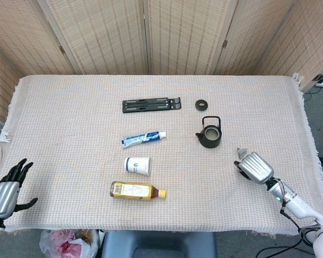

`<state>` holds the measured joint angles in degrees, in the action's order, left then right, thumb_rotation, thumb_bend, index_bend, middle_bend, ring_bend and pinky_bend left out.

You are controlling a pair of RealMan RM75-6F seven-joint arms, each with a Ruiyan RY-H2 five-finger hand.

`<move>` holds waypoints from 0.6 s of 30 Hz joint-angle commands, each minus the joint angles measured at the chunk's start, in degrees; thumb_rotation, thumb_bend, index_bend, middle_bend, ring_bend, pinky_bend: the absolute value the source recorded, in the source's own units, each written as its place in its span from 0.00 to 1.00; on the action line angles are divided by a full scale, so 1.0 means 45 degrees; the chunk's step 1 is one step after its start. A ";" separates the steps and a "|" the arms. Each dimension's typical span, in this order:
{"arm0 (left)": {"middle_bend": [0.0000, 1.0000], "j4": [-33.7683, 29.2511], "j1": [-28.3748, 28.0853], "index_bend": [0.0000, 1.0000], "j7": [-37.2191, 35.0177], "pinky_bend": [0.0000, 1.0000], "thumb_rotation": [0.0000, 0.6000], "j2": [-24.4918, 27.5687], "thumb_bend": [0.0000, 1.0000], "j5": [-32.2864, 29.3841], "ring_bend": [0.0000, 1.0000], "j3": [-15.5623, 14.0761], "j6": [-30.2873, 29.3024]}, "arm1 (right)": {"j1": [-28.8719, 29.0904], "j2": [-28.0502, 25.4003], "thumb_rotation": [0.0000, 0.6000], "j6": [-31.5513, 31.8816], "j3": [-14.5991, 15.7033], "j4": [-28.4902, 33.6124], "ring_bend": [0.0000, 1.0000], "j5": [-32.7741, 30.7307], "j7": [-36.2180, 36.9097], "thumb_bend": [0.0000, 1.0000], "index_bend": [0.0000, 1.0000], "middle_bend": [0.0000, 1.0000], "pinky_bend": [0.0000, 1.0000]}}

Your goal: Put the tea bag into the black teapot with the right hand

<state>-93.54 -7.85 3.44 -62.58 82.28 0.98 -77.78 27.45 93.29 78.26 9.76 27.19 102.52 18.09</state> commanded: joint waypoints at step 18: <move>0.00 -0.0019 -0.0006 0.00 -0.0083 0.32 1.00 0.0017 0.23 0.0133 0.11 -0.0034 -0.0059 | 0.0187 -0.1156 1.00 0.0963 -0.0698 0.2278 0.88 -0.0306 -0.0937 0.32 0.67 1.00 0.93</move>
<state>-93.62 -7.88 3.10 -62.52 82.85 0.85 -78.03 28.04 88.60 81.95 7.11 36.56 101.25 14.45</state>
